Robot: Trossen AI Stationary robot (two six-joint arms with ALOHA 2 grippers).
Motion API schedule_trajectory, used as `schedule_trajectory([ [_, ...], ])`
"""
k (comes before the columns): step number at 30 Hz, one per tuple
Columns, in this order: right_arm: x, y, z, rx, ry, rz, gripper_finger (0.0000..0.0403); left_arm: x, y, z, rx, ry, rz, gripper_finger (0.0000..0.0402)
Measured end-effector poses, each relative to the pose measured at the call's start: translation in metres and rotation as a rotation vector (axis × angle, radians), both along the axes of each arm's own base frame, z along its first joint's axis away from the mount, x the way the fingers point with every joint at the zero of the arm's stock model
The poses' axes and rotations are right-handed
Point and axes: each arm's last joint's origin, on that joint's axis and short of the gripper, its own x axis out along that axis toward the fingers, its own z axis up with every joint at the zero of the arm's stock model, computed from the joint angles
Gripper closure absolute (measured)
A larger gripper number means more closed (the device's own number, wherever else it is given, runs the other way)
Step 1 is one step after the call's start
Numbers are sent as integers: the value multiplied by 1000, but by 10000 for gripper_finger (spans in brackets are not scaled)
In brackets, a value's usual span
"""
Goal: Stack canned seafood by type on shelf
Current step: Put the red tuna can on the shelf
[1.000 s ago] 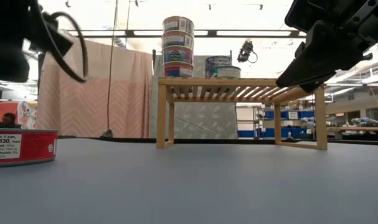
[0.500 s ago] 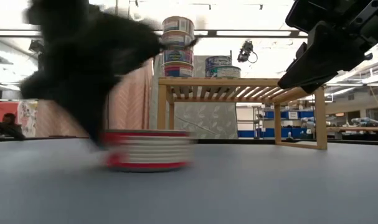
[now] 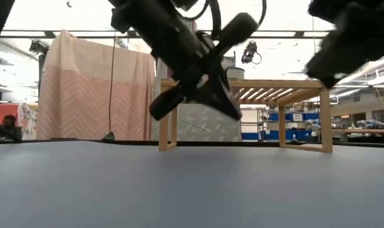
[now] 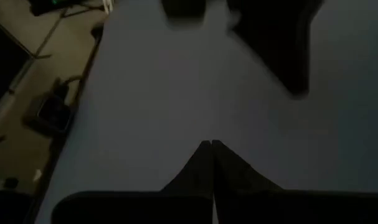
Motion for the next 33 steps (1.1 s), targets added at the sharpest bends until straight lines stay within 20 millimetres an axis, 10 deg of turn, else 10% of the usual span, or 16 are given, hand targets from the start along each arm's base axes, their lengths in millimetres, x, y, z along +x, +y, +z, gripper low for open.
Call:
schedule_trajectory([
  [14, -109, 26, -14, 242, 374, -346, 403, 1, -18, 10, -88, -52, -211, 396],
  [23, -107, 48, -36, 267, 481, -309, 403, 2, -19, 12, -90, -74, -213, 395],
  [33, -66, 23, -42, 170, 429, -338, 403, -2, -20, 17, -133, -45, -269, 394],
])
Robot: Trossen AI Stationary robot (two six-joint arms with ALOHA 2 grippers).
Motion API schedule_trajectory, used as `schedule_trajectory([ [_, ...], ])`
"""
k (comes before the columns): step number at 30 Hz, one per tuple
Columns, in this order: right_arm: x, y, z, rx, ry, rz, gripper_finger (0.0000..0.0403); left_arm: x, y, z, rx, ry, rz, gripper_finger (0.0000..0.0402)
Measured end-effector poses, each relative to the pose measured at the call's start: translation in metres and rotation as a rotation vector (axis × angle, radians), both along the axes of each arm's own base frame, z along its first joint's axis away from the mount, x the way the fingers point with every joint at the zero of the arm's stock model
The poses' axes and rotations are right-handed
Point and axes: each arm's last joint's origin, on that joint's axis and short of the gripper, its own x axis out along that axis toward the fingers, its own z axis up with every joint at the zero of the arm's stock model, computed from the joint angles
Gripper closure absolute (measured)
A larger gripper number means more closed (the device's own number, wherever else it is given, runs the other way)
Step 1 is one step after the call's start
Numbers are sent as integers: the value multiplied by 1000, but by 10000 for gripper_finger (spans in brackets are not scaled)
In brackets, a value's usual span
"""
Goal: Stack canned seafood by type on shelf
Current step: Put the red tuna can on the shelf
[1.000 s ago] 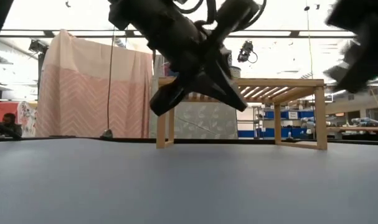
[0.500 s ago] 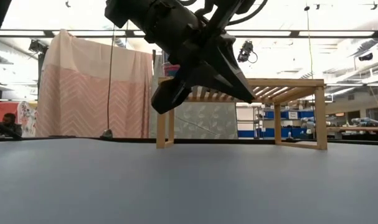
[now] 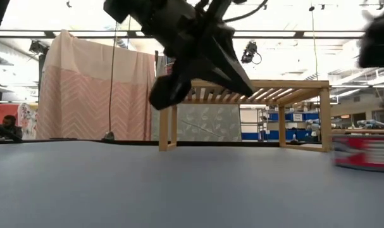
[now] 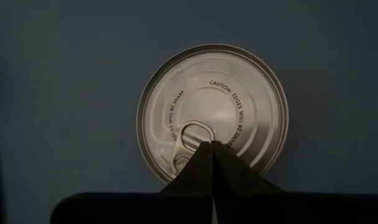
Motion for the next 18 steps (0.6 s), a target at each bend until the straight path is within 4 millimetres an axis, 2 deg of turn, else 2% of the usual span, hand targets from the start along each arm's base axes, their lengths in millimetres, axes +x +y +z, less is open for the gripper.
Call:
schedule_trajectory([
  [5, 31, -24, 3, -51, -84, 24, 403, -5, 2, 14, 28, -17, -15, 394],
  [12, 63, -57, 11, -85, -210, 22, 403, -17, 6, 33, 97, -6, -18, 394],
  [16, 80, -62, 15, -69, -304, 77, 403, -27, 10, 41, 146, 36, -5, 394],
  [18, 85, -57, 31, -94, -370, 66, 403, -31, 12, 45, 168, 45, 13, 394],
])
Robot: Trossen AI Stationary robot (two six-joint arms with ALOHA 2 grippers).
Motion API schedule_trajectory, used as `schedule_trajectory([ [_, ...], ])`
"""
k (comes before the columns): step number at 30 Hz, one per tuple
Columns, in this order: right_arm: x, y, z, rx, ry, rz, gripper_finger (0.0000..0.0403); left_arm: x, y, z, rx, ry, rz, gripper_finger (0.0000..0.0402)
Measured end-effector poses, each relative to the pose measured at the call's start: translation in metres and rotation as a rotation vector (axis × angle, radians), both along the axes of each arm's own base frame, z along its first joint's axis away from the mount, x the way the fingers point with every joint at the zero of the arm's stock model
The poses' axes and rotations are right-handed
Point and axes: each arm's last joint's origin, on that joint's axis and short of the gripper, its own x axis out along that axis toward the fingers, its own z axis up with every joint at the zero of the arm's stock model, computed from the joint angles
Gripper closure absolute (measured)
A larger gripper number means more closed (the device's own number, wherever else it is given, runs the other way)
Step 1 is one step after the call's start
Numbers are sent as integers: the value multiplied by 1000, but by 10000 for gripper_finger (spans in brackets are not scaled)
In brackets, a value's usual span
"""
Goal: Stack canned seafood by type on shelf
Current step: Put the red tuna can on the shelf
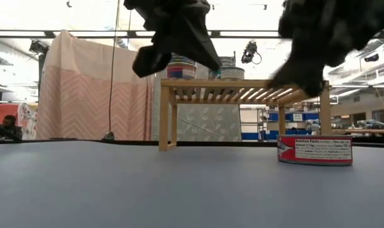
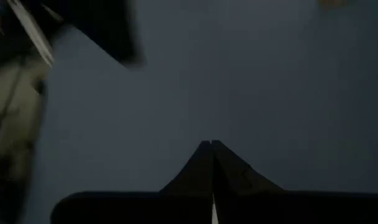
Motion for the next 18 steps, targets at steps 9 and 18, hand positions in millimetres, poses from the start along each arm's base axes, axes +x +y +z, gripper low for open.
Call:
schedule_trajectory([
  [9, -61, 29, 12, -50, -53, -52, 403, -4, 1, 14, 53, -67, 58, 394],
  [18, -96, 26, -29, -13, -202, -160, 403, 6, 1, 19, 90, -286, 39, 394],
])
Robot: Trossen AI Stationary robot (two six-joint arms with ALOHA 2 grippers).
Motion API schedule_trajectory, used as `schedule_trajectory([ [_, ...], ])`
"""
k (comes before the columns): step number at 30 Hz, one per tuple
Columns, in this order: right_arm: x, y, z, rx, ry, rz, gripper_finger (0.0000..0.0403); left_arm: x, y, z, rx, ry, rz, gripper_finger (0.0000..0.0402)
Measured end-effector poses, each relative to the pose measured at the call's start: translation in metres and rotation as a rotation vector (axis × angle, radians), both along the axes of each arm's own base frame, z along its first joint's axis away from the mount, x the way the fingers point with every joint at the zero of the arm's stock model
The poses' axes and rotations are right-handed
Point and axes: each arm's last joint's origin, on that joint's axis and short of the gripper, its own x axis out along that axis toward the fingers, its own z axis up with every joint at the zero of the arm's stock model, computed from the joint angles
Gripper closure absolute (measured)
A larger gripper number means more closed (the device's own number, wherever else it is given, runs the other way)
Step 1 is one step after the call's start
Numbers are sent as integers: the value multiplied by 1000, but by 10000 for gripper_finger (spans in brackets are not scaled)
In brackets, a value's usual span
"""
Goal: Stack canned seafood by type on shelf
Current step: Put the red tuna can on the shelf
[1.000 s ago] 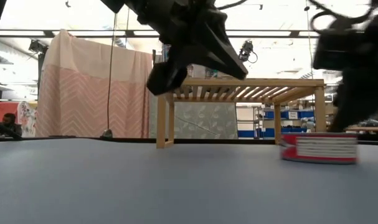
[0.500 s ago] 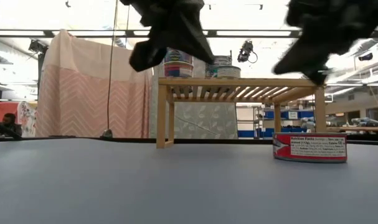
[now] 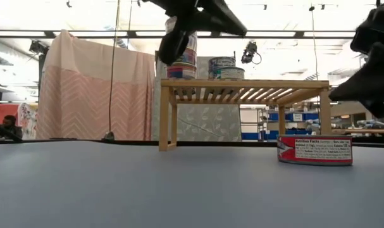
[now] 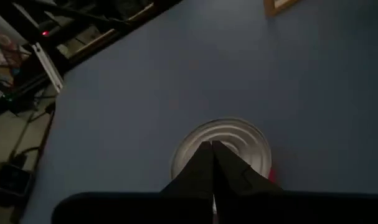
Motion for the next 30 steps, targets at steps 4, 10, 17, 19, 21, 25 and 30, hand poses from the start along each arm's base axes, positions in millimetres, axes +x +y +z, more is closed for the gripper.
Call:
schedule_trajectory([
  [4, 1, -1, -12, -25, 23, 5, 403, 0, 1, -2, -10, -45, 12, 394],
  [10, 8, 4, -24, -21, 46, 36, 403, 0, 2, -5, -13, -54, 32, 394],
  [17, 14, 9, -39, 0, 60, 35, 403, 0, 2, -8, -17, -59, 44, 394],
  [19, 13, 12, -41, 7, 58, 35, 403, 1, 2, -11, -23, -50, 51, 394],
  [21, 13, 13, -43, 11, 49, 28, 403, 4, 1, -16, -42, -52, 67, 394],
  [25, 12, 16, -48, -5, 51, 16, 403, 9, 0, -29, -72, -40, 117, 394],
  [30, 9, 19, -58, 1, 54, -20, 403, 19, -2, -52, -141, -42, 168, 391],
])
